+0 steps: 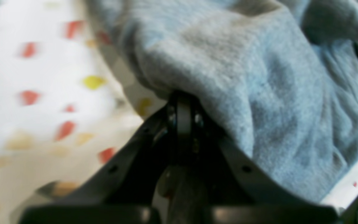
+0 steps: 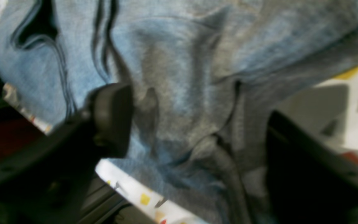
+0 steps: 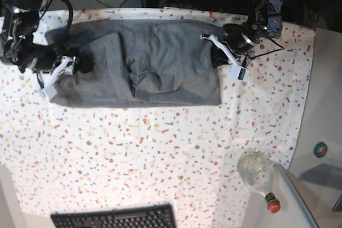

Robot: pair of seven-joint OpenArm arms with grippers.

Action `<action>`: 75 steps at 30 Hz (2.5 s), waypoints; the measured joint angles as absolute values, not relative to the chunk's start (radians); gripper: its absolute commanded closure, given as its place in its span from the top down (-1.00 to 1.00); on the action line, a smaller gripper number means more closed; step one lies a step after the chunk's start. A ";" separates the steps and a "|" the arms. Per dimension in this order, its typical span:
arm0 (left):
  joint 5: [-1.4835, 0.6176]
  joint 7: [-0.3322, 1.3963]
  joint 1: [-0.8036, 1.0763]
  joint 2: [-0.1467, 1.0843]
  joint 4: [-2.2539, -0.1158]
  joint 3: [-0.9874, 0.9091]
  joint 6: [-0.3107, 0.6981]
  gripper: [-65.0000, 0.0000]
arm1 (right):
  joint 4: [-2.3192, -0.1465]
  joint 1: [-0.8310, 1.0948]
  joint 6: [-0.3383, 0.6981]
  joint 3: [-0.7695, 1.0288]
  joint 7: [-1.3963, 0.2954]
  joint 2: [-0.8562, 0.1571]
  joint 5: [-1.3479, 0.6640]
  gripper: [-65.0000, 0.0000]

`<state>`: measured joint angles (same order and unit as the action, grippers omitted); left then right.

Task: Layout the t-shirt on the table in an organized manner, then fold the t-shirt properly
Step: 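Grasp both ends of the grey shirt and push them toward each other, then release the left gripper and fold the bunched shirt over with the right gripper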

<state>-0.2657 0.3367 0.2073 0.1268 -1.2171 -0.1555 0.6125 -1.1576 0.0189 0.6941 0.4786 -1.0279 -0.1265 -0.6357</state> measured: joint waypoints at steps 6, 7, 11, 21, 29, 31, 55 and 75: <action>-0.268 0.329 0.139 0.132 -1.170 -0.038 0.576 -1.00 | -0.971 -0.057 0.697 0.471 -0.960 -0.197 -0.637 -1.00; -0.267 0.328 0.127 0.123 -1.163 -0.015 0.567 -1.00 | -0.957 -0.070 0.696 0.471 -0.948 -0.208 -0.630 -1.00; -0.266 0.336 0.086 0.121 -1.151 0.067 0.519 -1.00 | -0.949 -0.101 0.693 0.455 -0.945 -0.249 -0.624 -1.00; -0.254 0.373 0.012 0.097 -1.145 0.220 0.432 -1.00 | -1.317 0.001 0.647 0.250 -0.961 -0.223 -0.622 -1.00; -0.254 0.377 0.011 0.091 -1.144 0.223 0.433 -1.00 | -1.608 0.095 0.294 0.038 -0.953 -0.201 -0.627 -1.00; -0.254 0.377 0.011 0.093 -1.144 0.223 0.433 -1.00 | -1.637 0.098 0.237 -0.020 -0.955 -0.201 -0.631 -1.00; -0.258 0.369 0.014 0.117 -1.148 0.220 0.436 -1.00 | -1.669 0.048 -0.150 -0.290 -0.929 -0.171 -0.625 -1.00; -0.255 0.379 0.061 0.156 -1.249 0.212 0.433 -1.00 | -1.601 0.038 -0.158 -0.293 -0.914 -0.065 -0.515 0.35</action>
